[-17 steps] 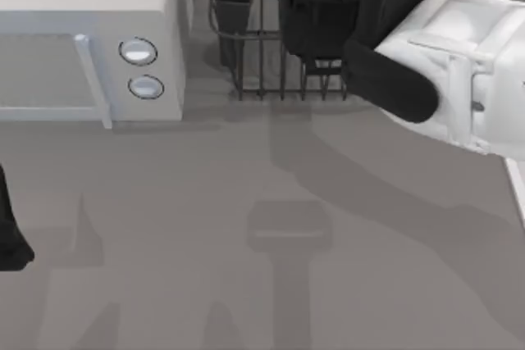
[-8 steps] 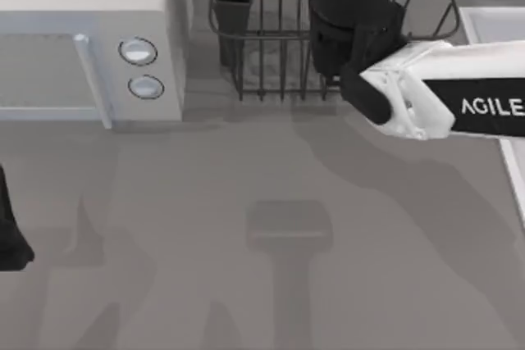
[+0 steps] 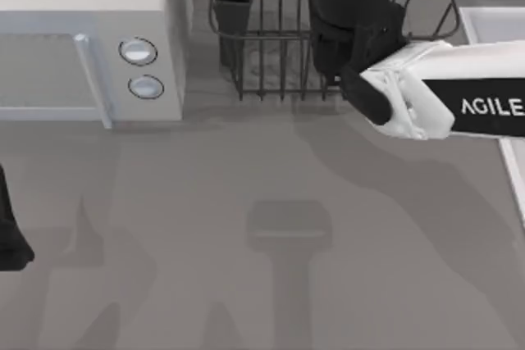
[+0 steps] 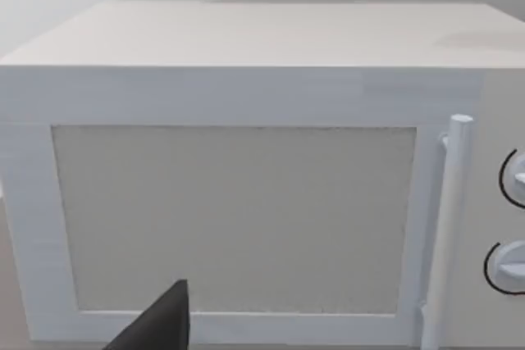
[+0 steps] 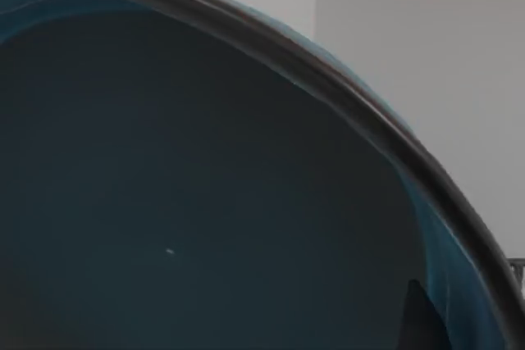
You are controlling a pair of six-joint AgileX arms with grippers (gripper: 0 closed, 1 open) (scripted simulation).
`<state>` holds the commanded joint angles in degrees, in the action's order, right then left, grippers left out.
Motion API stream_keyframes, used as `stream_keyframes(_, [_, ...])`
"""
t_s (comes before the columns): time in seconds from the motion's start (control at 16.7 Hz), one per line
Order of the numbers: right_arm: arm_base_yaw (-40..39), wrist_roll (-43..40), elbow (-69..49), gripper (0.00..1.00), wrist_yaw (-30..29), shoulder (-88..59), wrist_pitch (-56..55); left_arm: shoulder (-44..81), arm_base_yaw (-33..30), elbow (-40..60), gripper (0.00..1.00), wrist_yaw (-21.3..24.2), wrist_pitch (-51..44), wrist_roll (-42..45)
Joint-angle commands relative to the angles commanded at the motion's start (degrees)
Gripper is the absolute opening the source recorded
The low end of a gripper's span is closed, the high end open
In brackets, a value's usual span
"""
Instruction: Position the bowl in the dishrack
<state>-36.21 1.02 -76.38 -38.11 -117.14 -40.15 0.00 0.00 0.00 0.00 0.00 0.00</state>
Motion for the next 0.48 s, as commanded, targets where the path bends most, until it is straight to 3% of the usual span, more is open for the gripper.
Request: stream_keyframes(0.48, [0.0,0.0,0.0,0.90,0.0,0.0,0.0,0.0,0.0,0.0,1.00,0.0,0.0,0.0])
